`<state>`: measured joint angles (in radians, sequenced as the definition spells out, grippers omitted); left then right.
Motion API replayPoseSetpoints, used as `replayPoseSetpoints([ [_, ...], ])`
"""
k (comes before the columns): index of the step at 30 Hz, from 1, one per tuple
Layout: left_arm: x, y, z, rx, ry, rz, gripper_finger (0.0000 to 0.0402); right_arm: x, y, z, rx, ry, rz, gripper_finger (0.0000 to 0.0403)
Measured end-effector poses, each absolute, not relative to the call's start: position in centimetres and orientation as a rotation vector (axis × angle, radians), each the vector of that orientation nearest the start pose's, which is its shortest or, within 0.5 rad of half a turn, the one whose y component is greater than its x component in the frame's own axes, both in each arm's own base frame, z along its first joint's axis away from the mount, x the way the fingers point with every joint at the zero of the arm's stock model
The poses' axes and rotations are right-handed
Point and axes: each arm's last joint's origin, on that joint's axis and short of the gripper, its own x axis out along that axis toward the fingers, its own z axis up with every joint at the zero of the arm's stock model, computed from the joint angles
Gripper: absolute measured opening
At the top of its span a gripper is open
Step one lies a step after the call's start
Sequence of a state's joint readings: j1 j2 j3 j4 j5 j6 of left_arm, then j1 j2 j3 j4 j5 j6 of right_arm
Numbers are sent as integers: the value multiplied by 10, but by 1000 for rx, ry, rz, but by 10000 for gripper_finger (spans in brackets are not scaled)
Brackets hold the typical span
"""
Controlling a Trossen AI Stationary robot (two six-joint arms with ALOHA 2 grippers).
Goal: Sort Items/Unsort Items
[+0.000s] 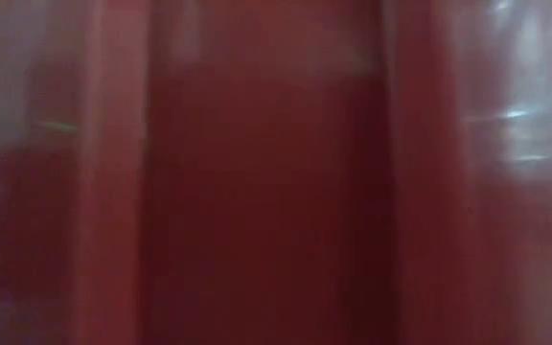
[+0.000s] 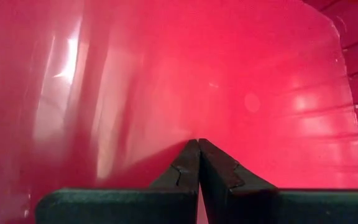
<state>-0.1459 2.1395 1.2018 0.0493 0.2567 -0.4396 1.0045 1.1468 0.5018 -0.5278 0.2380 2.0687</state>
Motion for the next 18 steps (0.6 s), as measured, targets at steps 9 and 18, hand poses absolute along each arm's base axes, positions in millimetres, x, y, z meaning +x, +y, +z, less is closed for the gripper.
replayPoseSetpoints([
  [9, 411, -68, 90, -440, 954, -180, 0, 92, 144, 148, 1059, 1214, -643, 220],
  [18, 411, -67, 90, -399, 949, -203, 0, 98, 152, 143, 1065, 1143, -581, 220],
])
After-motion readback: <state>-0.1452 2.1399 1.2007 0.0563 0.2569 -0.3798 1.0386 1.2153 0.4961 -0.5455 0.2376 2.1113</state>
